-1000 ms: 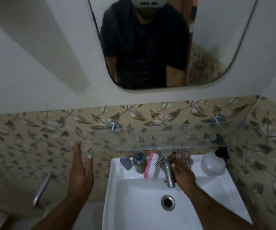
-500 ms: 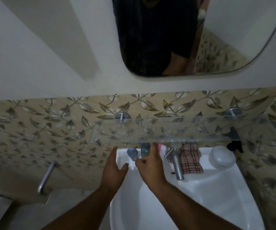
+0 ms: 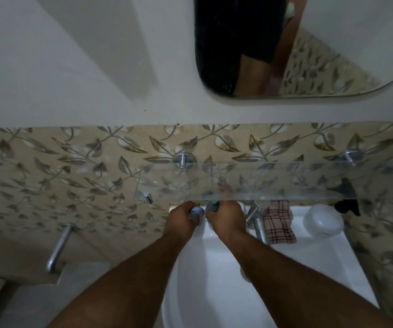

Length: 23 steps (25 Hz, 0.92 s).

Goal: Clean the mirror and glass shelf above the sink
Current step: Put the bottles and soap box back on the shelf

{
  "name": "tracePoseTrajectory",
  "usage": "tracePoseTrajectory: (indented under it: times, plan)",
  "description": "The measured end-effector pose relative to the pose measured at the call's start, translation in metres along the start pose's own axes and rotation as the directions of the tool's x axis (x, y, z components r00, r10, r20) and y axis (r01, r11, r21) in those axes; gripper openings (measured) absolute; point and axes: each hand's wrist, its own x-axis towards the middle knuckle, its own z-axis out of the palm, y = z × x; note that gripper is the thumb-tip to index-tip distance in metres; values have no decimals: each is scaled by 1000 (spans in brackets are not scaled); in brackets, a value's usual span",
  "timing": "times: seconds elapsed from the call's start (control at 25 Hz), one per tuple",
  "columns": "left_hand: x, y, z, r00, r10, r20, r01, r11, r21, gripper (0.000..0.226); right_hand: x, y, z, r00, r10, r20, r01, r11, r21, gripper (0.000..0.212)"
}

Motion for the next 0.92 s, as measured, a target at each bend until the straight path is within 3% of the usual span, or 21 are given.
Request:
tracePoseTrajectory:
  times: [0.12, 0.28, 0.36, 0.64, 0.76, 0.92]
  plan:
    - [-1, -1, 0, 1000, 10, 10, -10, 1000, -10, 13, 3, 2, 3, 999, 49, 12, -49, 999, -14, 38]
    - [-15, -3, -9, 995, 101, -12, -102, 995, -20, 17, -6, 8, 0, 999, 14, 34, -17, 995, 95, 42]
    - [-32, 0, -17, 989, 143, -29, -145, 988, -49, 10, -20, 10, -10, 997, -24, 71, 15, 991, 133, 45]
    - [-141, 31, -81, 959, 249, -134, -246, 968, 41, 26, -123, 5, -87, 953, -237, 191, 170, 935, 310, 52]
    - [-152, 85, -120, 909, 375, -184, -351, 924, 150, 31, -136, -29, -132, 931, -335, 145, 268, 898, 349, 56]
    - [-124, 149, -167, 838, 497, -225, -436, 858, 271, 36, -100, -87, -189, 904, -425, -45, 406, 821, 401, 44]
